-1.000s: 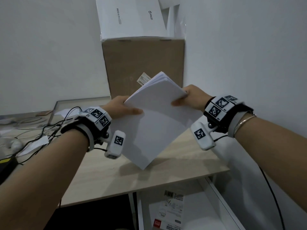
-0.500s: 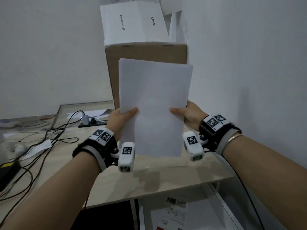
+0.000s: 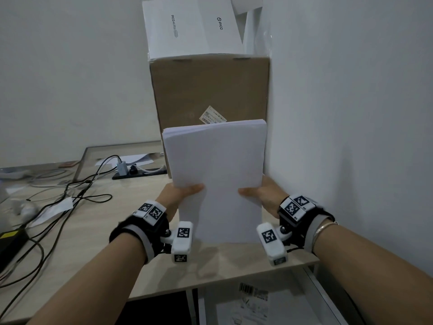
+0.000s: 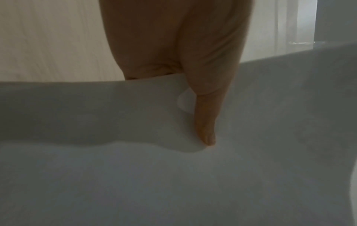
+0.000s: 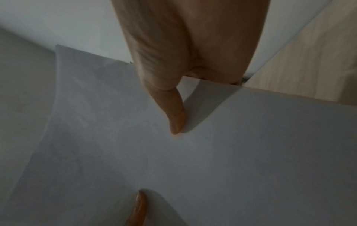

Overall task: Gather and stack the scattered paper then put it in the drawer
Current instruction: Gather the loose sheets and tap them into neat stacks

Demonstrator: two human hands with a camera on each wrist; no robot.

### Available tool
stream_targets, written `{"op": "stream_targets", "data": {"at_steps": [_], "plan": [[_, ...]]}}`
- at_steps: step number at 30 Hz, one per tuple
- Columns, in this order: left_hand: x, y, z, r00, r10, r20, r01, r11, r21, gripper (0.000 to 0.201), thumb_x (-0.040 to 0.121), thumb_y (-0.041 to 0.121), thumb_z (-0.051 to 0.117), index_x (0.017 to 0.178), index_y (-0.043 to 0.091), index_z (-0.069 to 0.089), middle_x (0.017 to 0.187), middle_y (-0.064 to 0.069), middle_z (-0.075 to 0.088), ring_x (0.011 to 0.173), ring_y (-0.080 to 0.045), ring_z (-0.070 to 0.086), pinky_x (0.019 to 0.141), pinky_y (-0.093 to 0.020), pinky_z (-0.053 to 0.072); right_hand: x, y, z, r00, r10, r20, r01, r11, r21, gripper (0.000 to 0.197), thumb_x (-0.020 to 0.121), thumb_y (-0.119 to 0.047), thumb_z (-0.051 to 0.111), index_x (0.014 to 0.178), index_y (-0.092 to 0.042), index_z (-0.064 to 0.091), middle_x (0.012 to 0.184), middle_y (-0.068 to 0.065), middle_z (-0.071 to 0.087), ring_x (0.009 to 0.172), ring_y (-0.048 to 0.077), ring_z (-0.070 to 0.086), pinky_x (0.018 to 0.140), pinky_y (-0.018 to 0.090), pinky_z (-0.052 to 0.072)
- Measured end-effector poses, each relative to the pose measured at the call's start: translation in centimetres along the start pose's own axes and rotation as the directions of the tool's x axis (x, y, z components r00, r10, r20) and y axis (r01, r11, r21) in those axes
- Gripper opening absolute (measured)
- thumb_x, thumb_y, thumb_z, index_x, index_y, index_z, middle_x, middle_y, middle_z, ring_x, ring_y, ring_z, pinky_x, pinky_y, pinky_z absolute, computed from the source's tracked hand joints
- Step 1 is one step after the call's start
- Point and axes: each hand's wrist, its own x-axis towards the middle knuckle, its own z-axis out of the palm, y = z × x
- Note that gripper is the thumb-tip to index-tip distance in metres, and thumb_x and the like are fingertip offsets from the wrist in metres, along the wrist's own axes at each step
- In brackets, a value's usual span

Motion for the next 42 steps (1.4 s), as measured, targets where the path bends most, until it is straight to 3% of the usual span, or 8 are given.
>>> {"op": "stream_targets", "data": {"at_steps": [3, 11, 17, 21, 24, 33, 38, 42], "plan": [[0.0, -0.4, 0.3, 0.998, -0.006, -0.066, 0.003, 0.999, -0.047, 0.044, 0.073, 0.005, 0.077, 0.114, -0.004, 0.064, 0.111, -0.019, 0.069, 0.095, -0.032, 0.066, 0.082, -0.038, 0.055, -0.2, 0.8, -0.5, 0.998, 0.055, 0.031, -0.055, 0.998, -0.014, 0.066, 0.057, -0.020, 0.086, 0.118, -0.008, 0.065, 0.115, 0.012, 0.069, 0.107, 0.030, 0.066, 0.096, 0.048, 0.051], [0.5, 0.8, 1.0, 0.990, 0.032, -0.139, -0.050, 0.990, -0.131, 0.046, 0.072, 0.006, 0.079, 0.114, -0.005, 0.064, 0.110, -0.018, 0.069, 0.100, -0.035, 0.066, 0.090, -0.046, 0.053, 0.3, 0.6, 0.4, 0.994, -0.010, -0.111, 0.006, 0.999, -0.037, 0.027, 0.080, -0.005, 0.073, 0.106, -0.009, 0.068, 0.112, 0.016, 0.069, 0.101, 0.030, 0.067, 0.093, 0.044, 0.052], [0.2, -1.1, 0.5, 0.986, -0.165, 0.001, 0.165, 0.985, -0.045, 0.044, 0.080, 0.006, 0.072, 0.122, -0.001, 0.059, 0.119, -0.020, 0.065, 0.107, -0.035, 0.063, 0.077, -0.039, 0.055, 1.1, 3.7, -0.6, 0.985, 0.172, -0.006, -0.170, 0.965, -0.202, 0.036, 0.071, -0.006, 0.080, 0.105, -0.006, 0.067, 0.115, 0.017, 0.068, 0.108, 0.032, 0.063, 0.100, 0.051, 0.047], [0.4, -2.1, 0.6, 0.982, -0.181, -0.054, 0.179, 0.983, -0.034, 0.048, 0.078, 0.006, 0.074, 0.123, -0.003, 0.059, 0.120, -0.020, 0.064, 0.107, -0.035, 0.063, 0.082, -0.041, 0.053, 1.0, 5.3, -1.1, 0.964, 0.267, 0.018, -0.251, 0.925, -0.286, 0.056, 0.056, -0.027, 0.084, 0.106, -0.010, 0.066, 0.113, 0.014, 0.068, 0.106, 0.032, 0.064, 0.097, 0.052, 0.048], [0.8, -2.3, 1.0, 0.975, -0.170, -0.142, 0.163, 0.985, -0.062, 0.047, 0.075, 0.008, 0.077, 0.118, -0.006, 0.061, 0.116, -0.020, 0.066, 0.105, -0.036, 0.064, 0.088, -0.044, 0.052, 0.7, 5.5, -1.1, 0.960, 0.279, -0.010, -0.271, 0.923, -0.274, 0.053, 0.074, -0.020, 0.080, 0.119, -0.003, 0.060, 0.120, 0.015, 0.065, 0.110, 0.033, 0.061, 0.098, 0.050, 0.048], [-0.5, -1.0, 2.6, 0.956, -0.218, -0.198, 0.194, 0.972, -0.135, 0.048, 0.079, 0.010, 0.075, 0.120, -0.009, 0.059, 0.116, -0.023, 0.064, 0.100, -0.039, 0.064, 0.088, -0.050, 0.052, -2.7, 3.2, -1.5, 0.989, 0.144, -0.019, -0.144, 0.966, -0.213, 0.022, 0.089, -0.027, 0.065, 0.110, -0.021, 0.062, 0.115, 0.005, 0.068, 0.106, 0.023, 0.065, 0.100, 0.044, 0.048], [-2.7, -0.3, 2.8, 0.962, -0.239, -0.134, 0.216, 0.962, -0.164, 0.047, 0.082, 0.012, 0.072, 0.123, -0.006, 0.058, 0.118, -0.023, 0.064, 0.100, -0.039, 0.063, 0.080, -0.046, 0.054, -6.4, 0.8, -0.9, 1.000, 0.025, -0.009, -0.026, 0.940, -0.341, 0.038, 0.095, -0.019, 0.056, 0.132, -0.012, 0.050, 0.121, 0.000, 0.061, 0.110, 0.017, 0.059, 0.093, 0.028, 0.045], [-5.6, 0.0, 3.5, 0.970, -0.236, -0.060, 0.225, 0.962, -0.156, 0.040, 0.086, 0.011, 0.067, 0.122, -0.003, 0.057, 0.114, -0.020, 0.063, 0.087, -0.032, 0.064, 0.065, -0.040, 0.058, -9.9, 0.2, -0.6, 0.997, -0.022, -0.072, -0.002, 0.949, -0.315, 0.033, 0.097, -0.017, 0.052, 0.129, -0.019, 0.050, 0.121, -0.001, 0.061, 0.107, 0.020, 0.061, 0.085, 0.040, 0.056]]}}
